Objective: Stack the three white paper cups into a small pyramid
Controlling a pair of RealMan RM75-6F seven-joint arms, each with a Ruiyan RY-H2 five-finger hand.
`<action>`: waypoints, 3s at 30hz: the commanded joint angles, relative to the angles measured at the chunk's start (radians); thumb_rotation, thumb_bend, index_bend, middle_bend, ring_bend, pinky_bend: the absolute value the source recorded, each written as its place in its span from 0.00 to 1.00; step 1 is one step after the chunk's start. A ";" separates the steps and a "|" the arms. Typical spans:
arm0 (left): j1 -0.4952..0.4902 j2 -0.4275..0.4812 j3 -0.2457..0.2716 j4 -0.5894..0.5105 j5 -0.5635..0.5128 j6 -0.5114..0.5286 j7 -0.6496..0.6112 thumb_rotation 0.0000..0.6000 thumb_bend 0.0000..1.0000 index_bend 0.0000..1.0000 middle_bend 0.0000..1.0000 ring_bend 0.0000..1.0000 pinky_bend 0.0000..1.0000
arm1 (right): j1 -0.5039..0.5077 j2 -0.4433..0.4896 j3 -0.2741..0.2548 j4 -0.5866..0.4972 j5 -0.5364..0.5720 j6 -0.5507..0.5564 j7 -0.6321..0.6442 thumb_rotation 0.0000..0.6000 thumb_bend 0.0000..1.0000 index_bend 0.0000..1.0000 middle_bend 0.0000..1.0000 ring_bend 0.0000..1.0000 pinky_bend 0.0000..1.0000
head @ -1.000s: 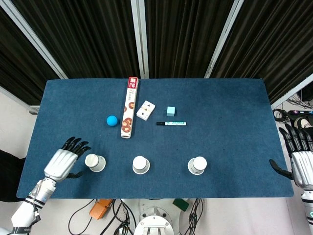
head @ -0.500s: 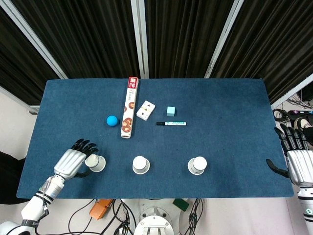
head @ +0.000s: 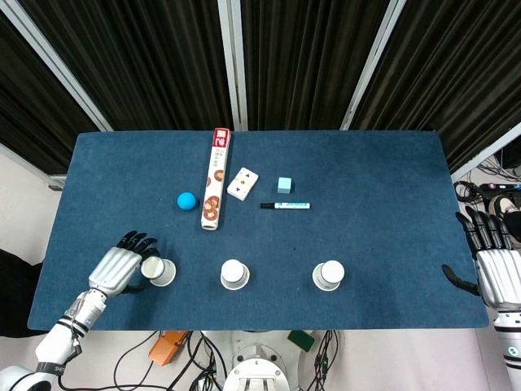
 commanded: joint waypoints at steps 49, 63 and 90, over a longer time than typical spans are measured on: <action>-0.182 -0.152 -0.043 -0.068 -0.088 -0.096 0.126 1.00 0.24 0.31 0.14 0.07 0.01 | -0.008 -0.003 -0.007 0.026 0.006 -0.005 0.026 1.00 0.35 0.00 0.00 0.00 0.00; -0.114 -0.098 -0.005 -0.098 -0.015 0.059 0.146 1.00 0.16 0.22 0.14 0.07 0.01 | 0.117 -0.016 -0.078 -0.036 -0.081 -0.252 -0.009 1.00 0.35 0.00 0.00 0.00 0.00; 0.055 0.015 0.000 -0.026 -0.037 0.240 -0.036 1.00 0.15 0.22 0.14 0.07 0.01 | 0.451 -0.140 -0.035 -0.127 0.096 -0.729 -0.248 1.00 0.52 0.22 0.04 0.00 0.00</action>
